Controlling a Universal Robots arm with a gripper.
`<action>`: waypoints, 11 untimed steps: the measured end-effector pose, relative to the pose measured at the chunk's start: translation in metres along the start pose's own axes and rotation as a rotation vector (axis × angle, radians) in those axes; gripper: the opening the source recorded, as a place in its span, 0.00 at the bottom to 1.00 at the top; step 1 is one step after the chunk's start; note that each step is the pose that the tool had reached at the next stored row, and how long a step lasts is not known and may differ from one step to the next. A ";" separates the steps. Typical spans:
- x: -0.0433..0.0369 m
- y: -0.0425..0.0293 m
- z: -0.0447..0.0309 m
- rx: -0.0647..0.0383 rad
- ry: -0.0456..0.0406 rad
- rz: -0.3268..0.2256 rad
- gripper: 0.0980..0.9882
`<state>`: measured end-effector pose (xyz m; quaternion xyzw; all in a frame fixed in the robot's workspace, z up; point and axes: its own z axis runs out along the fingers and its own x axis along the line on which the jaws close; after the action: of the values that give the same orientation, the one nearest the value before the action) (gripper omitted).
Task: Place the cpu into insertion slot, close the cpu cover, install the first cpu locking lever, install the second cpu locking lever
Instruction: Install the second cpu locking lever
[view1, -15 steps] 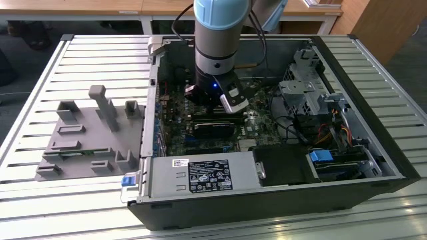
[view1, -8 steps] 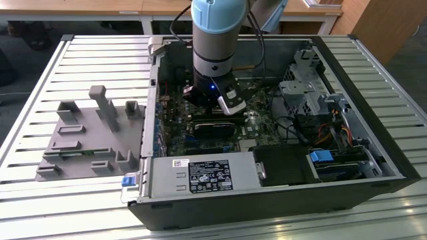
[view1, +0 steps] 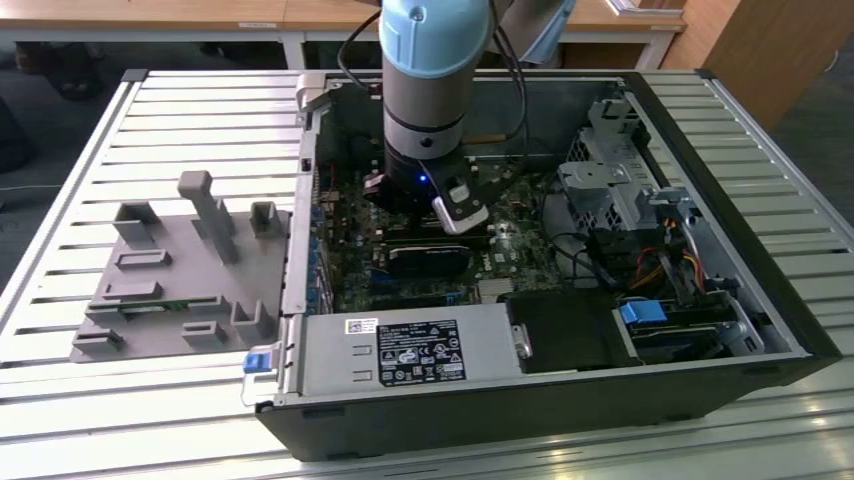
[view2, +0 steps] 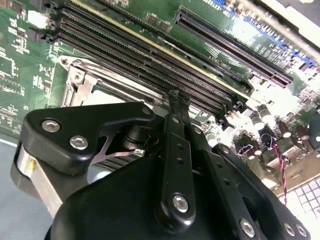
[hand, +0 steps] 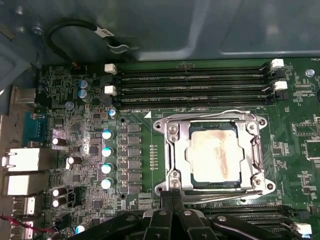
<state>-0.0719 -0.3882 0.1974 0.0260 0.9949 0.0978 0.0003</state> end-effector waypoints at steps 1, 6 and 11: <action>0.0004 -0.0002 0.0007 -0.002 0.0001 0.000 0.01; 0.0029 -0.0009 0.0039 -0.017 0.0007 0.000 0.01; 0.0048 -0.0016 0.0060 -0.030 0.0018 0.000 0.01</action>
<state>-0.0767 -0.3883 0.1912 0.0259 0.9933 0.1125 -0.0002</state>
